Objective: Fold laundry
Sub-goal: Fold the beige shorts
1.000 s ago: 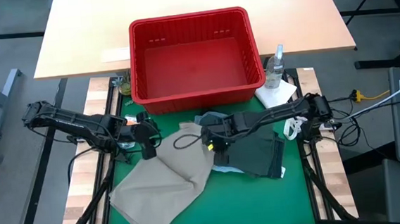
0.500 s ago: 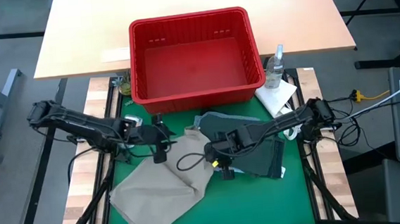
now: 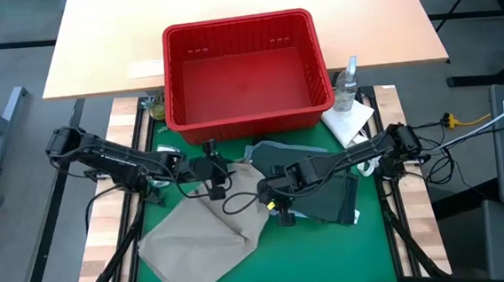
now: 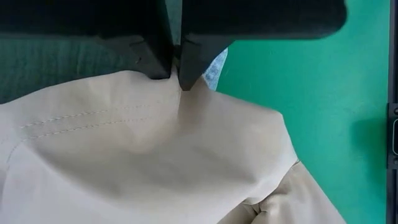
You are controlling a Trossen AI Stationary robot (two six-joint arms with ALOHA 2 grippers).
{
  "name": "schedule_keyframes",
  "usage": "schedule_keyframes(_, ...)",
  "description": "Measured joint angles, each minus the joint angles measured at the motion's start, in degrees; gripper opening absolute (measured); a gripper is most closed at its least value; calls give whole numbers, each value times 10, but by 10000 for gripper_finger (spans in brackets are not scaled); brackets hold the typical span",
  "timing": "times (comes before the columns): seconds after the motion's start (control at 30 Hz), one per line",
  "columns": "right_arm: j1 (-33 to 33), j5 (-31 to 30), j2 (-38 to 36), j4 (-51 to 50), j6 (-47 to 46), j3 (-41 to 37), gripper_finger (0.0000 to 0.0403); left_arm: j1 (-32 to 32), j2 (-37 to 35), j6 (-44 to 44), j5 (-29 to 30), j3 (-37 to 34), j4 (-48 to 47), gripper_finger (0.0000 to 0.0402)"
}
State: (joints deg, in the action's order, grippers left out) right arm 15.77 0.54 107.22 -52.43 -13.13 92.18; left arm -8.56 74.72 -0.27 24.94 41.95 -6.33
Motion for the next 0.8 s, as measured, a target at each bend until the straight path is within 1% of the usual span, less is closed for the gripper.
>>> schedule_keyframes(0.13,0,0,0,0,0,0,14,21,0,-10,10,0,0,137)
schedule_keyframes(0.23,0,0,0,0,0,0,7,39,2,-35,-1,0,1,137)
schedule_keyframes(0.43,0,-1,0,0,0,0,11,59,25,-55,-78,0,11,137)
schedule_keyframes(0.57,0,0,0,-1,0,0,14,64,39,-56,-83,0,24,137)
schedule_keyframes(0.63,0,0,0,-1,0,0,14,70,41,-56,-96,0,27,137)
schedule_keyframes(0.8,0,0,0,-1,0,0,15,84,53,-56,-172,0,28,137)
